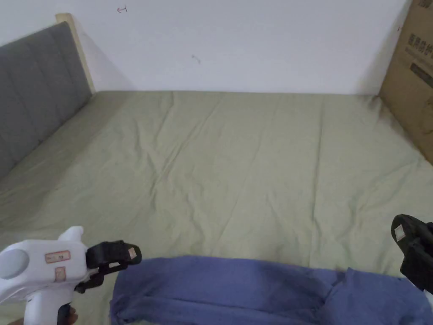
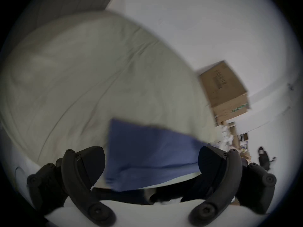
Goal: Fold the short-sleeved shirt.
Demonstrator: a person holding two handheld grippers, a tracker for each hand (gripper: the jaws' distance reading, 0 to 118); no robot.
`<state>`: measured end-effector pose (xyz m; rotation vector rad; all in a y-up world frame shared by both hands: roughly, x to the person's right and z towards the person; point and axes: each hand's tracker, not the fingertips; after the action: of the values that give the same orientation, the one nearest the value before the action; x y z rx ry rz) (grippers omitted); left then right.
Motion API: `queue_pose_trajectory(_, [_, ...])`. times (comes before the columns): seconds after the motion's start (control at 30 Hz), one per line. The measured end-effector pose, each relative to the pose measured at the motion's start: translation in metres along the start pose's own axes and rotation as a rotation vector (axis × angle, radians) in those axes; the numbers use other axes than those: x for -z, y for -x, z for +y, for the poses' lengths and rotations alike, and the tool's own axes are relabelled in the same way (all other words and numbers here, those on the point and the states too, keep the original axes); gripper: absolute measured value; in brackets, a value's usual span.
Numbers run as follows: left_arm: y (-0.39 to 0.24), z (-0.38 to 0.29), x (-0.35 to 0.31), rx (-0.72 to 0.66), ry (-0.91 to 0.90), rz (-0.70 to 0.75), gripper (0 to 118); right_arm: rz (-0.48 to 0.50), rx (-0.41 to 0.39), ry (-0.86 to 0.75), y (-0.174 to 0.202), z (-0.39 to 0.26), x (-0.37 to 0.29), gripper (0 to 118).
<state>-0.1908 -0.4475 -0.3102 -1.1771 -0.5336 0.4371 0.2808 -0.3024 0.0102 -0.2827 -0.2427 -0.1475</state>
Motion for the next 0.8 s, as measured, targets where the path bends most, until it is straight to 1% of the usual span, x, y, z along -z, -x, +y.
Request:
queue_pose_trajectory(0.03, [0.008, 0.000, 0.008, 0.001, 0.025, 0.006, 115, 0.002, 0.007, 0.007, 0.000, -0.001, 0.000, 0])
queue_pose_trajectory(0.07, [0.019, -0.002, 0.017, 0.004, 0.046, -0.027, 115, 0.006, 0.016, 0.013, 0.000, -0.003, 0.000, 0])
queue_pose_trajectory(0.17, [0.029, -0.006, 0.034, -0.009, 0.038, -0.002, 115, 0.010, 0.023, 0.031, 0.001, -0.006, 0.002, 0])
queue_pose_trajectory(0.27, [0.021, -0.015, 0.045, -0.037, 0.048, 0.009, 116, 0.022, 0.037, 0.047, 0.001, -0.006, 0.003, 0])
queue_pose_trajectory(0.33, [0.007, -0.020, 0.044, -0.028, 0.043, 0.017, 115, 0.023, 0.037, 0.057, 0.001, -0.006, 0.005, 0])
queue_pose_trajectory(0.37, [0.000, -0.022, 0.043, -0.024, 0.039, 0.023, 110, 0.020, 0.037, 0.058, 0.001, -0.006, 0.005, 0])
queue_pose_trajectory(0.4, [-0.006, -0.024, 0.043, -0.025, 0.035, 0.013, 95, 0.020, 0.038, 0.057, 0.000, -0.006, 0.004, 0])
queue_pose_trajectory(0.43, [-0.011, -0.024, 0.044, -0.029, 0.047, -0.003, 57, 0.020, 0.038, 0.058, 0.000, -0.007, 0.005, 0])
queue_pose_trajectory(0.47, [-0.016, -0.023, 0.045, -0.013, 0.058, 0.009, 22, 0.019, 0.037, 0.060, 0.000, -0.007, 0.005, 0])
queue_pose_trajectory(0.5, [-0.018, -0.024, 0.047, 0.002, 0.059, 0.015, 13, 0.019, 0.040, 0.062, -0.001, -0.008, 0.005, 0])
queue_pose_trajectory(0.53, [-0.019, -0.023, 0.046, -0.008, 0.061, -0.005, 13, 0.021, 0.044, 0.066, -0.002, -0.008, 0.005, 0])
queue_pose_trajectory(0.57, [-0.022, -0.022, 0.045, -0.020, 0.047, 0.007, 13, 0.023, 0.051, 0.070, -0.003, -0.008, 0.005, 0])
queue_pose_trajectory(0.63, [-0.032, -0.022, 0.040, 0.001, 0.033, 0.026, 13, 0.024, 0.053, 0.070, -0.005, -0.008, 0.002, 0])
queue_pose_trajectory(0.73, [-0.060, -0.021, 0.028, 0.082, 0.000, 0.025, 13, 0.014, 0.033, 0.070, -0.007, -0.008, 0.000, 0])
queue_pose_trajectory(0.8, [-0.095, -0.026, 0.024, 0.189, -0.013, 0.015, 13, 0.016, 0.032, 0.071, -0.009, -0.009, -0.001, 0])
